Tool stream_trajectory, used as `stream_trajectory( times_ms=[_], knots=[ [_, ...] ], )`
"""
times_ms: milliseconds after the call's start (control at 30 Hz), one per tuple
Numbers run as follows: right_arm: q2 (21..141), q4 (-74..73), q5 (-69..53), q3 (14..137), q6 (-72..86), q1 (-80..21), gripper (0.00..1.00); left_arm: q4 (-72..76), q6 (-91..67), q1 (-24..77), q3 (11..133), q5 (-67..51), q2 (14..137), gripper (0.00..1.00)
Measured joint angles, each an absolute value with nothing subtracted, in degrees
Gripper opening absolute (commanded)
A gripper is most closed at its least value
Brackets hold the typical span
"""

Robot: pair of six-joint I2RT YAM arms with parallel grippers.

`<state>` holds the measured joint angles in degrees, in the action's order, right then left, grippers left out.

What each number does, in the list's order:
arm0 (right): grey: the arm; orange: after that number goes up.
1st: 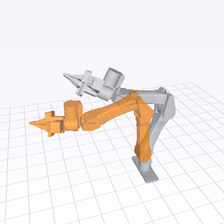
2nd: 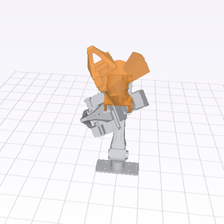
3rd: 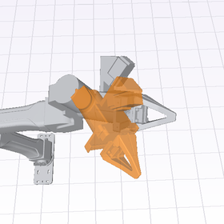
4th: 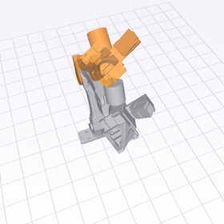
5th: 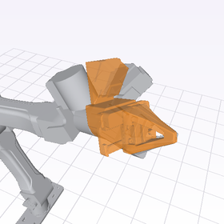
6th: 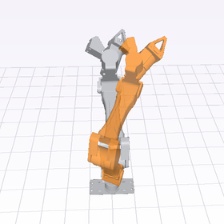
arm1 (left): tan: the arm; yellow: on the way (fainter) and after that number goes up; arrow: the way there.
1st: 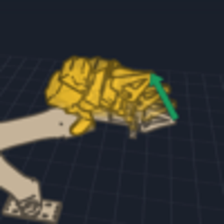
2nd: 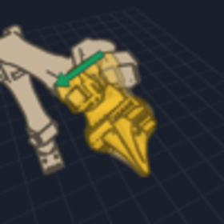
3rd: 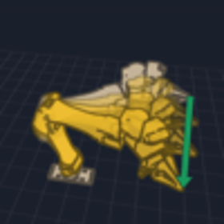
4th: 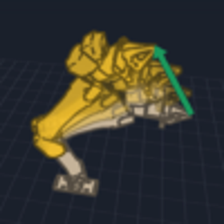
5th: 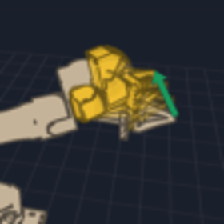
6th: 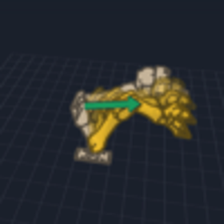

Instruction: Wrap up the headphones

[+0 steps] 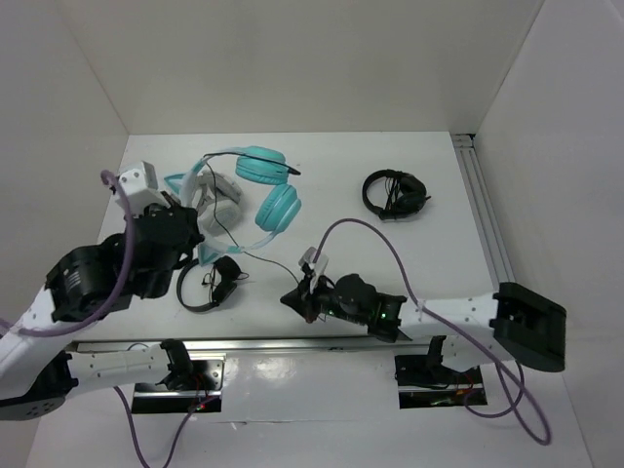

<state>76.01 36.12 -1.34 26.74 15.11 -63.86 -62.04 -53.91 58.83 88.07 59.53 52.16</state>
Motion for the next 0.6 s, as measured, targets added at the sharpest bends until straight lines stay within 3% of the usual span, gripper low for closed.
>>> stream_trajectory(
  times_ms=[133, 300, 600],
  knots=[
    [66.85, 28.08, 12.91, 26.79, 15.73, -75.40, 0.00, -57.95, -49.41, 52.31, 85.56, 59.70, 55.59, 0.00],
    [64.40, 13.56, 28.34, 28.69, 17.23, -84.82, 0.00, -50.65, -42.81, 39.35, 80.53, 52.93, 59.70, 0.00],
    [65.23, 1.65, 39.86, 34.87, 17.47, -87.99, 0.00, -43.22, -34.98, 28.58, 74.85, 40.56, 65.78, 0.00]
  ],
)
